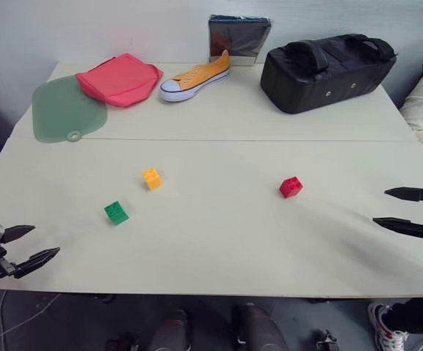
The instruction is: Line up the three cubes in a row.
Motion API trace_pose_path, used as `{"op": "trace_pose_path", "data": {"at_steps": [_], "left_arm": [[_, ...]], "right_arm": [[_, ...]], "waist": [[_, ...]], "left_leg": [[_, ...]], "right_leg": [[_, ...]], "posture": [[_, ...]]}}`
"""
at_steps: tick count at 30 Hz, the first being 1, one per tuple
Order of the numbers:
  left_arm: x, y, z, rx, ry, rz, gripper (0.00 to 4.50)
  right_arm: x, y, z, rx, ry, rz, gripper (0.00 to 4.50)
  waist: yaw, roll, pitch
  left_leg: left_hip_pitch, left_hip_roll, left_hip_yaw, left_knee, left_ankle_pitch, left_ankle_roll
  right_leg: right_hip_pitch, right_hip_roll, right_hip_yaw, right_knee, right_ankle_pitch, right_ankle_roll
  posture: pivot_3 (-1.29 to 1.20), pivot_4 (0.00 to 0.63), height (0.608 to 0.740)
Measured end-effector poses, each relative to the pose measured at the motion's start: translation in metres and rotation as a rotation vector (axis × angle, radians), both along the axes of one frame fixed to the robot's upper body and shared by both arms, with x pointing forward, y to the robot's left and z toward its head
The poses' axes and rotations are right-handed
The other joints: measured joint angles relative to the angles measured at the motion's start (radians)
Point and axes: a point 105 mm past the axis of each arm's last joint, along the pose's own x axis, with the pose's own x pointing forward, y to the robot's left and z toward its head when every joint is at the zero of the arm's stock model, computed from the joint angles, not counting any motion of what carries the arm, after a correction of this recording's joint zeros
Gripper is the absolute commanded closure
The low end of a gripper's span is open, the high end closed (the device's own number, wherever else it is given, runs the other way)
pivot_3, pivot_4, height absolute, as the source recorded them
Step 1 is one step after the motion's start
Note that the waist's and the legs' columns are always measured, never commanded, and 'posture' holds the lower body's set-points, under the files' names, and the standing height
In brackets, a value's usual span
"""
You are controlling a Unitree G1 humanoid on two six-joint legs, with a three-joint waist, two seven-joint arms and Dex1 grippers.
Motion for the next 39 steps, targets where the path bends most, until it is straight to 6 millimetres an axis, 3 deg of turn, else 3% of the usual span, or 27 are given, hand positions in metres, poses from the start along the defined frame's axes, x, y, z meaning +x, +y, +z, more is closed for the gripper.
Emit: {"op": "trace_pose_path", "data": {"at_steps": [19, 26, 29, 34, 39], "left_arm": [[0.005, -0.002, -0.001, 0.021, -0.007, -0.002, 0.02], [0.012, -0.015, 0.007, 0.017, -0.026, -0.044, 0.02], [0.016, -0.033, 0.014, -0.007, -0.024, -0.114, 0.02], [0.036, -0.102, 0.052, 0.042, -0.066, -0.463, 0.02], [0.029, -0.154, 0.071, 0.0, -0.022, -0.742, 0.02]], "right_arm": [[0.003, 0.003, -0.003, -0.058, 0.008, -0.006, 0.0], [0.01, 0.012, 0.003, -0.084, -0.008, 0.044, 0.0], [0.018, 0.024, 0.009, -0.116, -0.007, 0.113, 0.0], [0.051, 0.074, 0.039, -0.216, -0.079, 0.339, 0.0], [0.075, 0.117, 0.026, -0.332, -0.048, 0.516, 0.0]], "waist": [[-0.001, 0.0, 0.0], [-0.001, 0.0, 0.0], [-0.003, 0.0, 0.0], [-0.006, 0.001, 0.0], [-0.009, 0.001, 0.001]], "left_leg": [[0.0, 0.0, 0.0, 0.0, 0.0, 0.0], [0.0, 0.0, 0.0, 0.0, 0.0, -0.001], [0.0, 0.0, 0.001, 0.002, 0.0, -0.001], [0.0, 0.0, 0.001, 0.002, 0.003, -0.005], [-0.004, 0.001, 0.003, 0.001, 0.005, -0.009]], "right_leg": [[0.0, 0.0, 0.0, 0.0, 0.0, 0.0], [-0.001, 0.0, 0.0, 0.0, 0.0, 0.0], [-0.001, 0.0, 0.001, 0.001, 0.0, 0.0], [-0.002, 0.001, 0.001, 0.004, 0.0, -0.001], [-0.005, 0.003, 0.001, 0.004, 0.0, -0.001]], "posture": [[0.0, 0.15, 0.74], [0.0, 0.15, 0.74], [0.0, 0.15, 0.74], [0.0, 0.15, 0.74], [0.0, 0.15, 0.74]]}}
